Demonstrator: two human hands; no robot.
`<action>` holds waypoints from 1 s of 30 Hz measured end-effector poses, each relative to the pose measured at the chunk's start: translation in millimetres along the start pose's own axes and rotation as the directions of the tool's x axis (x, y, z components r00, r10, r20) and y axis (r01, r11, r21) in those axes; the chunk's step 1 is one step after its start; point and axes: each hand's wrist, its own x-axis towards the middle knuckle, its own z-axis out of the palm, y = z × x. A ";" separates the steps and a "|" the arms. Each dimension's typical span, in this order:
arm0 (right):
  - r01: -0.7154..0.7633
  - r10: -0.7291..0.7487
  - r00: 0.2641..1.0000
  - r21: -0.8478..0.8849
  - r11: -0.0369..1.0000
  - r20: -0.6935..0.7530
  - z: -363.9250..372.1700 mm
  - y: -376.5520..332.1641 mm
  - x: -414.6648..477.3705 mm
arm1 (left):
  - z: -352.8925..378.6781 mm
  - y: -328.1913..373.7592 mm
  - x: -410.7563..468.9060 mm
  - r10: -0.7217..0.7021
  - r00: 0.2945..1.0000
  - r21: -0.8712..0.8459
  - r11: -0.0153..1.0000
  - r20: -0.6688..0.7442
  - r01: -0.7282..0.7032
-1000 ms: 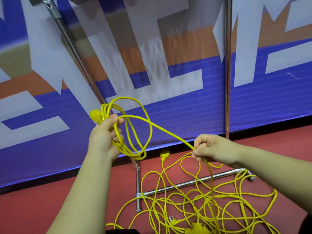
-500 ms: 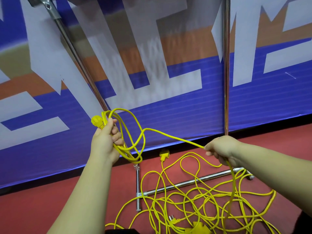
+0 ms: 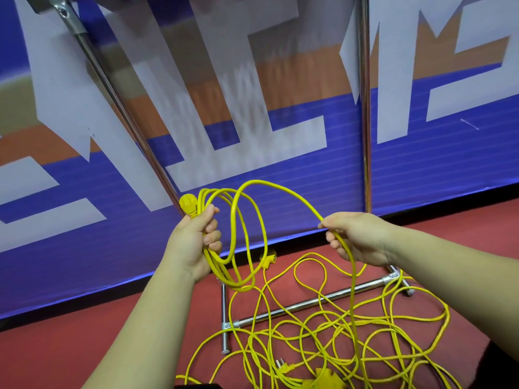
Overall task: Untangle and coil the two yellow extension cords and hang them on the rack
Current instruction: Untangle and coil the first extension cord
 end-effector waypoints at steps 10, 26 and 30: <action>-0.046 0.062 0.967 -0.069 0.997 0.246 -10.5 -6.6 -6.2 | -17.8 -7.6 5.9 -0.079 0.988 0.090 0.992 -0.135 0.092; -0.042 -0.150 0.988 -0.999 0.015 -0.043 -6.0 8.6 12.3 | -26.4 17.7 -9.4 0.105 0.993 0.200 0.975 -0.045 -0.094; -0.183 -0.314 0.924 -0.973 0.139 -0.218 -2.9 22.7 21.1 | -22.9 26.0 -18.7 0.120 0.992 0.113 0.986 0.045 -0.125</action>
